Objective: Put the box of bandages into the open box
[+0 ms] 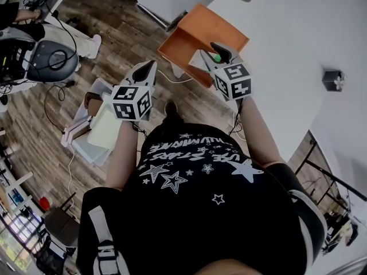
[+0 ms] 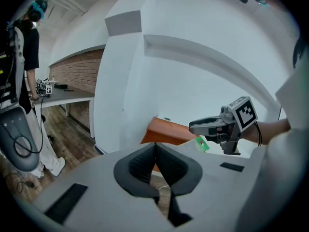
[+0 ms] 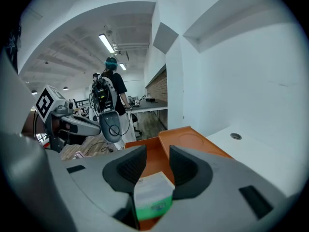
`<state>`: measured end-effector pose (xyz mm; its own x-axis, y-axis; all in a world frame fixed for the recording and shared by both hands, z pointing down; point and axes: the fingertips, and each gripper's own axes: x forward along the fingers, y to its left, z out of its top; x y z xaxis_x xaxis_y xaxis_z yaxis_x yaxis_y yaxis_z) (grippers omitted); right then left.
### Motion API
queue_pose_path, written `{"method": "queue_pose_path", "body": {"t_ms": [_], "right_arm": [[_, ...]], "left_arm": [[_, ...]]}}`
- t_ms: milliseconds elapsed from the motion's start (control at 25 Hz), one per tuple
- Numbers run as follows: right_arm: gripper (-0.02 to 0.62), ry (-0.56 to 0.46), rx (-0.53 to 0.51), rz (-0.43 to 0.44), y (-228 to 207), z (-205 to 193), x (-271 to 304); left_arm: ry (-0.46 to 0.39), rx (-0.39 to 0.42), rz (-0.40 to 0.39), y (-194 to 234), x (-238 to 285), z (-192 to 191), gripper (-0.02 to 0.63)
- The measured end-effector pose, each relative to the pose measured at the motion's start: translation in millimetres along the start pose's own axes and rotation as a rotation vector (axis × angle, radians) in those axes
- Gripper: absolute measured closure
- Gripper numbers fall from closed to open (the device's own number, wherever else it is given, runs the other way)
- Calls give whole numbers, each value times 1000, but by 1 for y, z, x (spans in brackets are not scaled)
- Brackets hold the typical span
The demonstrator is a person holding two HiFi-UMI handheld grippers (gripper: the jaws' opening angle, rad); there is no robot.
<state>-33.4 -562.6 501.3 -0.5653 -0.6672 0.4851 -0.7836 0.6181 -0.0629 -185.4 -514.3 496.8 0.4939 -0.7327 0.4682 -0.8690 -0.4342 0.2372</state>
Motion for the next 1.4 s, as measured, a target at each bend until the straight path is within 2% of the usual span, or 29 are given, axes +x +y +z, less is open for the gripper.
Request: {"method": "queue_pose_path", "body": {"t_ms": [480, 720, 960, 1400], "right_arm": [[463, -26, -14, -1, 22, -21, -71], [474, -37, -32, 28, 42, -37, -109], [528, -73, -9, -1, 54, -62, -166], [538, -97, 37, -40, 71, -102, -257]], "left_arm": [[-34, 1, 6, -54, -44, -22, 588], [-55, 13, 5, -83, -67, -36, 588], [-76, 21, 15, -128, -103, -61, 588], [-98, 21, 49, -195, -168, -101, 588]]}}
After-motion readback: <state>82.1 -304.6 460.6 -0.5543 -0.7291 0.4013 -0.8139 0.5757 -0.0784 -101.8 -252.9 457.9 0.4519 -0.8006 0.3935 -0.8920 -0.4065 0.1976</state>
